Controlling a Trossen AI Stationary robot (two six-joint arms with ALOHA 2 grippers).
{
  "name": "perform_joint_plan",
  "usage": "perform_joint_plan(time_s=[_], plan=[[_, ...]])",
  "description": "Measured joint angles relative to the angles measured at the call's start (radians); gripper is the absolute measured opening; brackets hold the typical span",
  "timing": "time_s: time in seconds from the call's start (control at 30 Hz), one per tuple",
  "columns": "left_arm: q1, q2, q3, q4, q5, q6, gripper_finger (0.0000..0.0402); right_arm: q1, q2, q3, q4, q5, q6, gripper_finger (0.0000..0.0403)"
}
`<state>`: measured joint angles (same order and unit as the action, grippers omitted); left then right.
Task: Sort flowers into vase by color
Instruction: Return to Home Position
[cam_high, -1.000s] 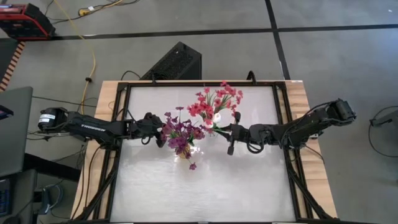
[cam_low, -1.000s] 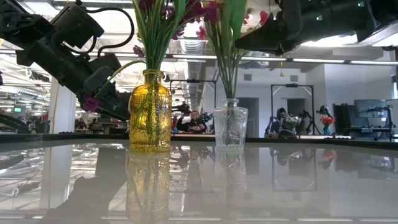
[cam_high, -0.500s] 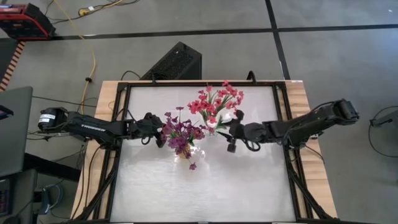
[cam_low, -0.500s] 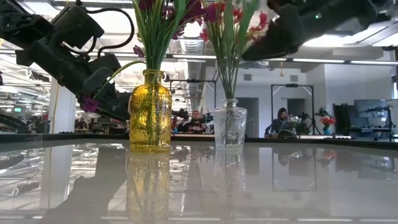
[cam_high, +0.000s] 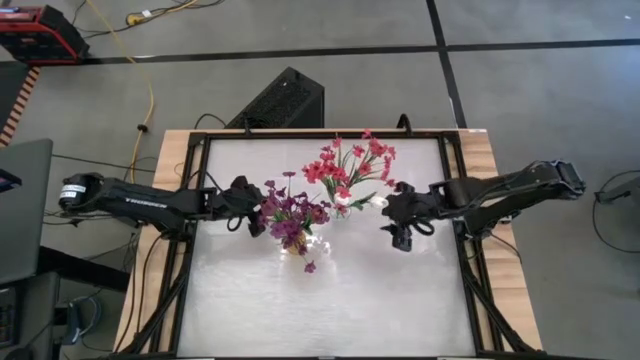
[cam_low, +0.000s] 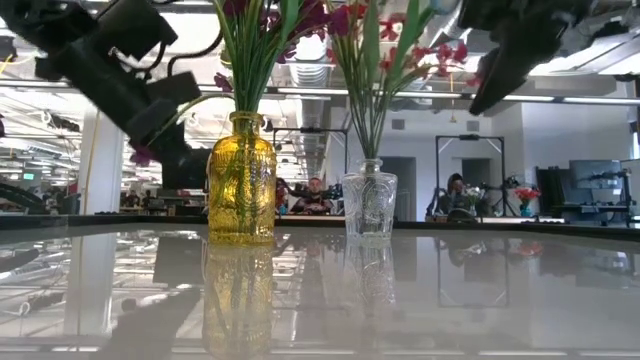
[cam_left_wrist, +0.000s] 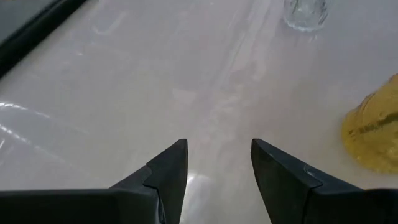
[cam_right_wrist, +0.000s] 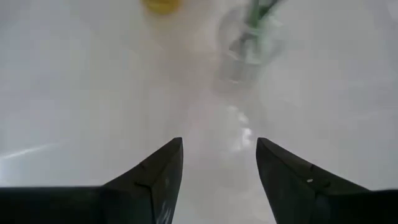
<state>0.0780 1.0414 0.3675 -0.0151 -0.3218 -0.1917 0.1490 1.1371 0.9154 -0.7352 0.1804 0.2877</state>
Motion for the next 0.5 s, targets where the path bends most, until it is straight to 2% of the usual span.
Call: perform_joint_plan(time_s=[0.13,0.3,0.4,0.5], plan=[[0.000,-0.023,0.079,-0.101,-0.006,-0.002,0.0167,0.000,-0.023,0.000,0.049,-0.196,-0.030,0.0226],[0.000,-0.023,0.109,-0.113,0.003,-0.009,0.0167,-0.007,-0.013,0.000,0.140,-0.422,-0.069,0.0228],[0.000,-0.023,0.105,-0.119,0.003,-0.013,0.0167,-0.014,0.004,0.000,0.176,-0.496,-0.079,0.0229],[0.000,-0.023,0.105,-0.122,0.003,-0.013,0.0167,-0.015,0.015,0.000,0.198,-0.460,-0.087,0.0229]])
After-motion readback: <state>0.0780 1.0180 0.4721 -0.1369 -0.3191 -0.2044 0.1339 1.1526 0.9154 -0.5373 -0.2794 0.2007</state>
